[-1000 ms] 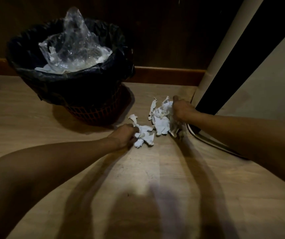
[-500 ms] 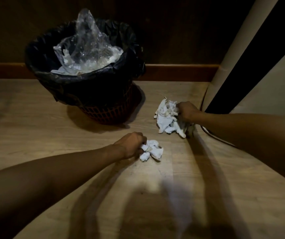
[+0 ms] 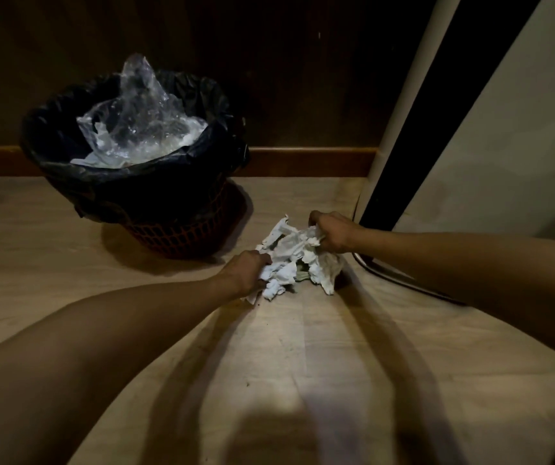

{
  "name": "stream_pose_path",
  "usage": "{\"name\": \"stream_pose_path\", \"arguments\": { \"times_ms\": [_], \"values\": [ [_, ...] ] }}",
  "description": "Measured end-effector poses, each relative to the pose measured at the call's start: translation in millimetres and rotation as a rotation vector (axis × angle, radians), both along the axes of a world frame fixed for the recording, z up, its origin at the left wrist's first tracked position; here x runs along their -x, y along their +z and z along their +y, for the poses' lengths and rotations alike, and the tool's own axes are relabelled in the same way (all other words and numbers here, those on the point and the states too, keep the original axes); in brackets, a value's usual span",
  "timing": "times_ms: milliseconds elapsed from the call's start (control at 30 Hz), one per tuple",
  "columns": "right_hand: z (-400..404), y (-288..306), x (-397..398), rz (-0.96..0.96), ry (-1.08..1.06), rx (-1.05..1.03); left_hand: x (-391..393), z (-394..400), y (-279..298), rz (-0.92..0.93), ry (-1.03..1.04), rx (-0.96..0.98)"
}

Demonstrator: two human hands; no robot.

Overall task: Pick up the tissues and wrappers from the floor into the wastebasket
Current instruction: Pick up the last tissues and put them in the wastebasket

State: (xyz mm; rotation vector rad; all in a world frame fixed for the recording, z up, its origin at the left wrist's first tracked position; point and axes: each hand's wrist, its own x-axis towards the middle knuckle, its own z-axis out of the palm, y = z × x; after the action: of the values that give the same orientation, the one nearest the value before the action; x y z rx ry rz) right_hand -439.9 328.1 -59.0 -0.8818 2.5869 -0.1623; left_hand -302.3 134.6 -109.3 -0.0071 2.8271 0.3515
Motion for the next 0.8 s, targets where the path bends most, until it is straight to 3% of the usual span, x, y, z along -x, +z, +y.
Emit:
{"name": "stream_pose_path", "arguments": {
  "times_ms": [233,367,567,800],
  "values": [
    [28,-7,-9,0.110,0.122,-0.115,-19,-11,19,-0.001,-0.037,-0.002],
    [32,-30,-23,-0.044,0.130,-0.163,-30,-24,32,0.003,-0.013,-0.018],
    [33,-38,-26,-0.069,0.316,-0.222,-17,-35,40,0.096,0.091,-0.098],
    [37,-40,-31,-0.065,0.391,-0.266,46,-14,27,-0.059,-0.173,0.170]
  ]
}}
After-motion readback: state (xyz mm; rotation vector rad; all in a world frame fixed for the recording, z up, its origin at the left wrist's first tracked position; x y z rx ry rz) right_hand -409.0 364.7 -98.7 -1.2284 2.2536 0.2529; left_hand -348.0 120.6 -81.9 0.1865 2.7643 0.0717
